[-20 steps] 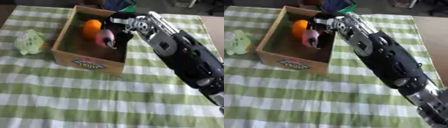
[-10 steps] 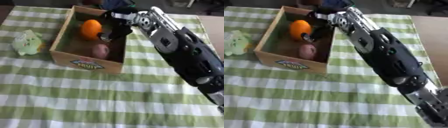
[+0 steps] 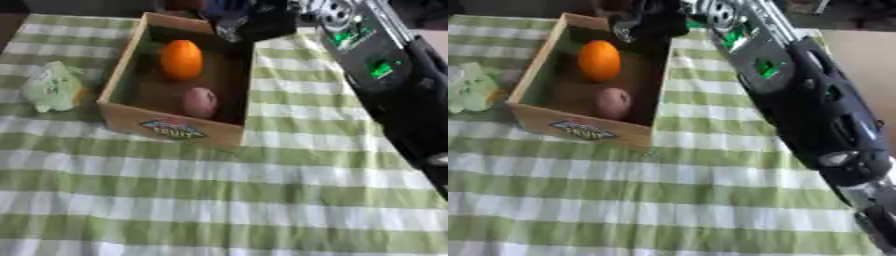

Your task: Pick up objects on the table and place them in the box.

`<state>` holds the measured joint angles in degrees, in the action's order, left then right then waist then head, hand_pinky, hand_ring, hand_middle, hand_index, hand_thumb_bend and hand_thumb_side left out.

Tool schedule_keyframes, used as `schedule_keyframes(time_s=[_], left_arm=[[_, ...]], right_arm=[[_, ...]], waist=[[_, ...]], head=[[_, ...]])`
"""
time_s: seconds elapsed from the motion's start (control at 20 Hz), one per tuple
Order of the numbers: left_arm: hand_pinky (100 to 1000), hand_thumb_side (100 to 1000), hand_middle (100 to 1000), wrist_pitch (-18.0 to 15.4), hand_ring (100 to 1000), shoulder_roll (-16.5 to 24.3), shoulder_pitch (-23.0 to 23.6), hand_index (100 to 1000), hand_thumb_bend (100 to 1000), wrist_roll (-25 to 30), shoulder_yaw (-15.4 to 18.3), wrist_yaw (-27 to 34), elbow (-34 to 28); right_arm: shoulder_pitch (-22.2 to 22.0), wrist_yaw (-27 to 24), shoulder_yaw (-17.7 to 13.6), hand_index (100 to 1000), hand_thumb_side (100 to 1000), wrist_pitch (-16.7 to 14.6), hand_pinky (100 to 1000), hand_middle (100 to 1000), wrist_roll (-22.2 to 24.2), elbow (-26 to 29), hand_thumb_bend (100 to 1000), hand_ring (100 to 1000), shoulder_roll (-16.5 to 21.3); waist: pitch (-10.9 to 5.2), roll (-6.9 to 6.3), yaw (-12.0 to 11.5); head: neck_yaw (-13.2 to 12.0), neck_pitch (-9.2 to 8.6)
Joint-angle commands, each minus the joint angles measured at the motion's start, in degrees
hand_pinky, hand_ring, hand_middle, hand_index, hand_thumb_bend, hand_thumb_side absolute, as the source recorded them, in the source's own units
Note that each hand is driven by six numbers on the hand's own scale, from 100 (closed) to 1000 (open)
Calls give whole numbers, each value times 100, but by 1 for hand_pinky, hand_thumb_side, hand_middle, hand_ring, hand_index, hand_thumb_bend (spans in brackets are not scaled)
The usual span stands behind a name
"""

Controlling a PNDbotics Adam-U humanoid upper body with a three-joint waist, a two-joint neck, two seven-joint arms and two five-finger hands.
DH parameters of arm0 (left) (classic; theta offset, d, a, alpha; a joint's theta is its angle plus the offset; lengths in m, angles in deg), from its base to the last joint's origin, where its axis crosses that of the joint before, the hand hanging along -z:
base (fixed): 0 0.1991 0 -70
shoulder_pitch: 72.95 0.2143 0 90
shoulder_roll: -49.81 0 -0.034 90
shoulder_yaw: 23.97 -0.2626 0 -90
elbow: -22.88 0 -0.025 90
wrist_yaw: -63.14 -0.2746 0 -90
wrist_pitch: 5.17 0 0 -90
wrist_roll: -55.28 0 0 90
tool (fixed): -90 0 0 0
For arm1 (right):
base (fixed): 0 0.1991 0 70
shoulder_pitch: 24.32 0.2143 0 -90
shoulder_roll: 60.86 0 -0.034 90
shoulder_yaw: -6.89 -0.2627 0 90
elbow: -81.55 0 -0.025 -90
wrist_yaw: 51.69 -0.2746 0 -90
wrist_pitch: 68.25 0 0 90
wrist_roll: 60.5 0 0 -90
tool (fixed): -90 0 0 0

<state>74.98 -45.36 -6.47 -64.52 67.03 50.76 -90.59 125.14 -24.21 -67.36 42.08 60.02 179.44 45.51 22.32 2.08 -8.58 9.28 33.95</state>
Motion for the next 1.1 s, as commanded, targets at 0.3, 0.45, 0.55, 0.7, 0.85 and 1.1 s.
schedule_keyframes(time_s=[0.3, 0.45, 0.55, 0.7, 0.85, 1.1], left_arm=[[704, 785, 727, 273, 691, 852, -325, 782, 100, -129, 76, -200, -112], [705, 784, 732, 442, 693, 1234, -466, 797, 100, -164, 51, -305, -112], [708, 787, 741, 652, 697, 1569, -571, 820, 100, -116, 25, -461, -112], [709, 802, 755, 1072, 703, 2033, -705, 848, 100, 110, -39, -732, -112], [716, 833, 769, 1507, 715, 2458, -821, 866, 100, 511, -126, -956, -112], [751, 901, 793, 2094, 749, 3073, -1015, 889, 100, 1544, -295, -1367, -52]], right_arm=[[-1009, -1318, -924, 924, 636, 69, 755, 705, -1948, 1651, 100, 800, 970], [-1390, -1875, -1105, 908, 622, -309, 749, 700, -2874, 1669, 100, 792, 1077], [-1648, -2265, -1220, 887, 654, -645, 744, 697, -3486, 1670, 100, 787, 1098], [-1990, -2756, -1320, 880, 686, -1109, 739, 700, -4220, 1671, 100, 784, 1104], [-2318, -3108, -1386, 871, 693, -1509, 736, 695, -4713, 1671, 100, 779, 1091], [-2696, -3322, -1492, 859, 667, -1896, 733, 685, -5174, 1671, 100, 777, 1092]], waist=[[-122, -129, 116], [-150, -184, 164], [-181, -219, 201], [-220, -259, 238], [-259, -287, 268], [-306, -319, 311]], head=[[-326, 17], [-437, 19], [-493, 46], [-541, 79], [-575, 108], [-640, 152]])
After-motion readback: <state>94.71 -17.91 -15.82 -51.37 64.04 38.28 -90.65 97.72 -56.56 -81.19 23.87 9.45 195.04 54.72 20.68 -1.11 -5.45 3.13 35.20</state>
